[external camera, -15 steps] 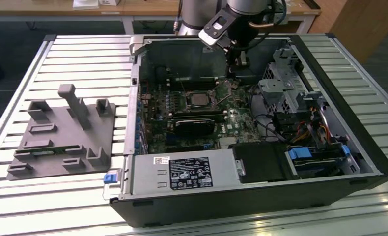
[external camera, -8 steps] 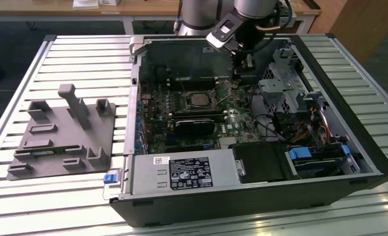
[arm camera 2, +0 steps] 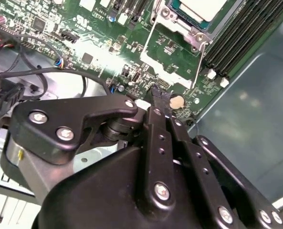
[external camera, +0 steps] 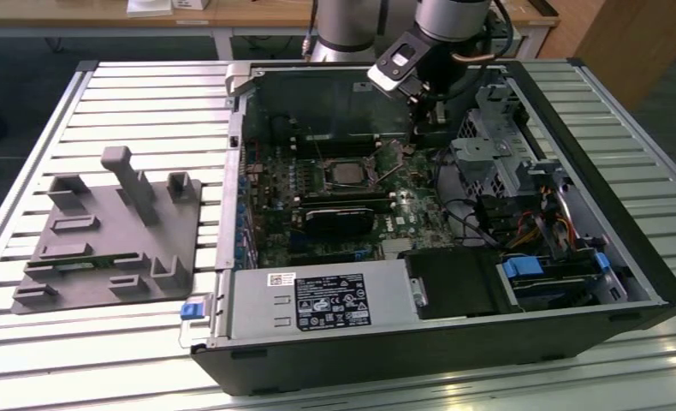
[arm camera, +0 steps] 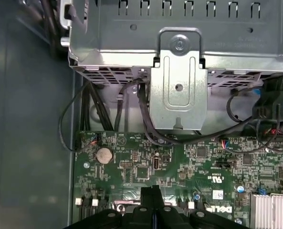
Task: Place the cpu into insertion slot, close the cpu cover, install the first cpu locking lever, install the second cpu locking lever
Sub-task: 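Close the cpu cover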
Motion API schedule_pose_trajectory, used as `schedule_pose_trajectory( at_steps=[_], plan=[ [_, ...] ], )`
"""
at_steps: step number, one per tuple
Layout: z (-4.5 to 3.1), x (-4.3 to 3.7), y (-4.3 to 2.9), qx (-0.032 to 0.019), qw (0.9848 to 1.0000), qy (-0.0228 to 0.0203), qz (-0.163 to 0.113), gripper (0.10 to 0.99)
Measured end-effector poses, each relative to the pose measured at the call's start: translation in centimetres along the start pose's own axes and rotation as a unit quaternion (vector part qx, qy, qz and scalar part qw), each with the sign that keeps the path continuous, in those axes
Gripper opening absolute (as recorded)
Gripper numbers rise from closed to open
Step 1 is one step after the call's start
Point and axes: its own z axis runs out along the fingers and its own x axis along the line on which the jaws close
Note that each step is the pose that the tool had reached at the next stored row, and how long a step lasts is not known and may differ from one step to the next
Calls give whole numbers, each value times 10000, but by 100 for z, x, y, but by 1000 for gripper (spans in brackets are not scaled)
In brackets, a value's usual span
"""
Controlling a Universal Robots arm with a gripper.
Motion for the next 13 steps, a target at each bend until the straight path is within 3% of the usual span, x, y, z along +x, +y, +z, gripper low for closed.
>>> schedule_pose_trajectory(
  at_steps=[13],
  plan=[
    [133, -4, 54, 25, 10000, 0, 11, 106]
  ],
)
